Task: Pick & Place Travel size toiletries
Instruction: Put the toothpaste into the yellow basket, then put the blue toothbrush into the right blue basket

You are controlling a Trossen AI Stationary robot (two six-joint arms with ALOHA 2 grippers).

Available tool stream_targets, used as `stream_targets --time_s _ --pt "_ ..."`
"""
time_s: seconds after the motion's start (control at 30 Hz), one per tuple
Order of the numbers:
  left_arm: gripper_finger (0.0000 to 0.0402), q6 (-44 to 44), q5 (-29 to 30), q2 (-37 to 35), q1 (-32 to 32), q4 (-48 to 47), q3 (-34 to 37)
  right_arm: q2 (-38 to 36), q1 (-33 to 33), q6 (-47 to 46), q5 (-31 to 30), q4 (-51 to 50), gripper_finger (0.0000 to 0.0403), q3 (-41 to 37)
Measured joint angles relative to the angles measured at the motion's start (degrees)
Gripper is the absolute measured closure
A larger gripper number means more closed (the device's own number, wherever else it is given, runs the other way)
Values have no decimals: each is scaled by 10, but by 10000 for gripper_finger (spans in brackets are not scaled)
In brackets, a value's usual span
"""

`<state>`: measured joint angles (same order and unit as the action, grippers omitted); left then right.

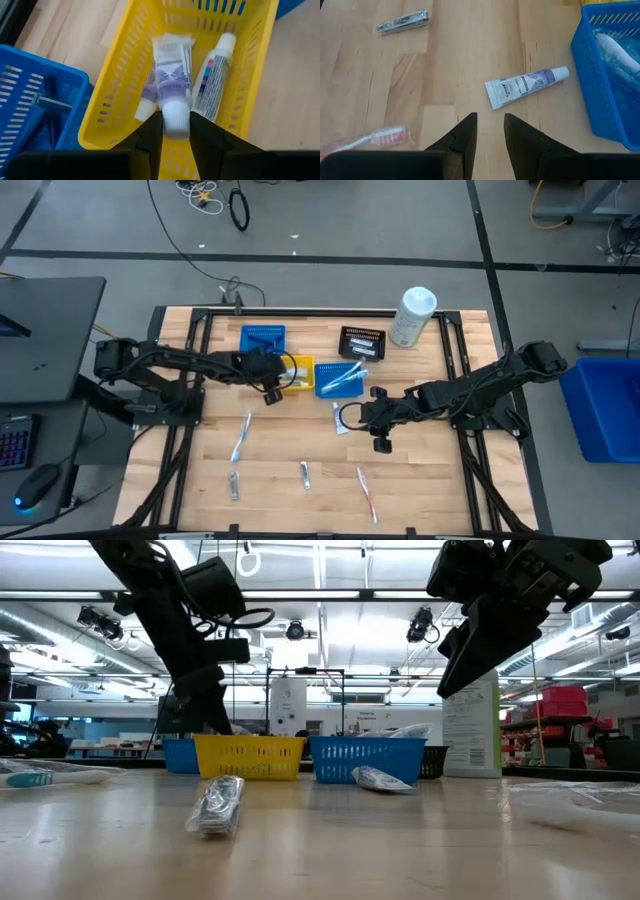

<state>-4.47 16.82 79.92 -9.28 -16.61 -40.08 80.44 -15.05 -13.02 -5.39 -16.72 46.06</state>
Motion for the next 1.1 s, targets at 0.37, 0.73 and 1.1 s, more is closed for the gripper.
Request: stream_targets --time_s 0.37,0.73,1.1 --pt "268 -41 1 0 0 11 0 0 0 0 0 13 299 0" --pt "270 -57 0 -7 47 76 -17 0 0 0 0 61 295 0" --pt "264 -91 -41 -8 154 56 -64 0 0 0 0 80 294 0"
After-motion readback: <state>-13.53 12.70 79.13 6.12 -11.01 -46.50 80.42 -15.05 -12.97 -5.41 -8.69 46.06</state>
